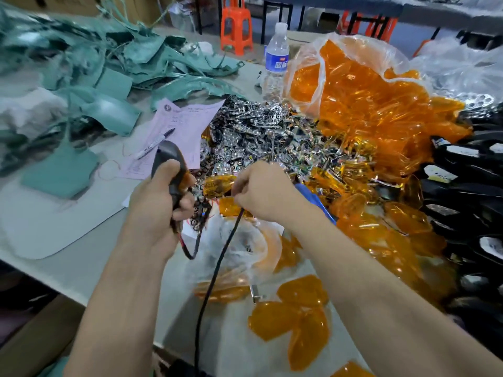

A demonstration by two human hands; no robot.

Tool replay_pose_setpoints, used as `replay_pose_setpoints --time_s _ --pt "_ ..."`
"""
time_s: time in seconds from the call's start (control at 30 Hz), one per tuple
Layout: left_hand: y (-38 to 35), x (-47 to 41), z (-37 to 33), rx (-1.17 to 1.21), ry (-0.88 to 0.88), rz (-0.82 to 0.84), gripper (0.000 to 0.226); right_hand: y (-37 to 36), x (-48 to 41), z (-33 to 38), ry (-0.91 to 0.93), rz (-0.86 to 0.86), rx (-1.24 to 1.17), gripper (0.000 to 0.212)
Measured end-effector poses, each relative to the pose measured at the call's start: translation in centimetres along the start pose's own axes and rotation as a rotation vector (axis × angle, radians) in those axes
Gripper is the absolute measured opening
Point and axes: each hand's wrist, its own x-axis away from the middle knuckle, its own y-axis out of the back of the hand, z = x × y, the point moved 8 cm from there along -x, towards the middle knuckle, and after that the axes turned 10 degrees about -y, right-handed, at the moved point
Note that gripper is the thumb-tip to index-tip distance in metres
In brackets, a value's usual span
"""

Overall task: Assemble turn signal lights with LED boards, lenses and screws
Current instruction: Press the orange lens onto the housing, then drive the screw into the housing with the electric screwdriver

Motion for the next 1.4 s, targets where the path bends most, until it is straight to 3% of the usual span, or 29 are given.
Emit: replay_pose_setpoints --time_s 0.17,0.4,0.6,0.7,0.8,1.03,1.2,1.33,1.4 --pt "1.5 -0.4 0.3 -0.065 0.025 0.008 0.021 -5.0 2.8 -1.2 -0.004 0.135 0.252 0.006" --pt "-0.8 0.7 2.2 -0.138 0.022 0.14 0.018 -5.9 4.6 -2.1 0.03 0.024 0.279 0.027" --pt "-1.8 1.8 3.0 -0.193 0.002 0.191 0.019 -4.8 5.6 -2.2 -0.024 -0.037 0.27 0.015" --pt "-1.8 1.9 3.0 -0.188 -0.013 0.203 0.015 -4.9 6.5 -0.7 0.074 -0.09 0.357 0.02" --pt "-1.8 2.1 3.1 -0.202 -0.023 0.213 0.018 -5.8 6.6 -0.4 0.104 0.026 0.305 0.016" --pt "-2.9 2.8 4.3 -0.254 -0.024 0.272 0.016 -5.3 6.2 -2.1 0.021 0.012 0.074 0.016" --pt "-3.8 2.9 4.8 -0.277 -0.023 0.315 0.014 -3.7 6.6 -3.7 -0.005 -0.197 -0.003 0.01" --pt "-4.5 3.1 5.0 -0.29 -0.028 0.337 0.015 -3.4 6.5 -4.2 -0.027 -0.207 -0.065 0.008" --pt "-4.6 3.2 5.0 -0.296 -0.027 0.336 0.016 -3.6 6.4 -5.1 -0.09 -0.169 -0.219 0.012"
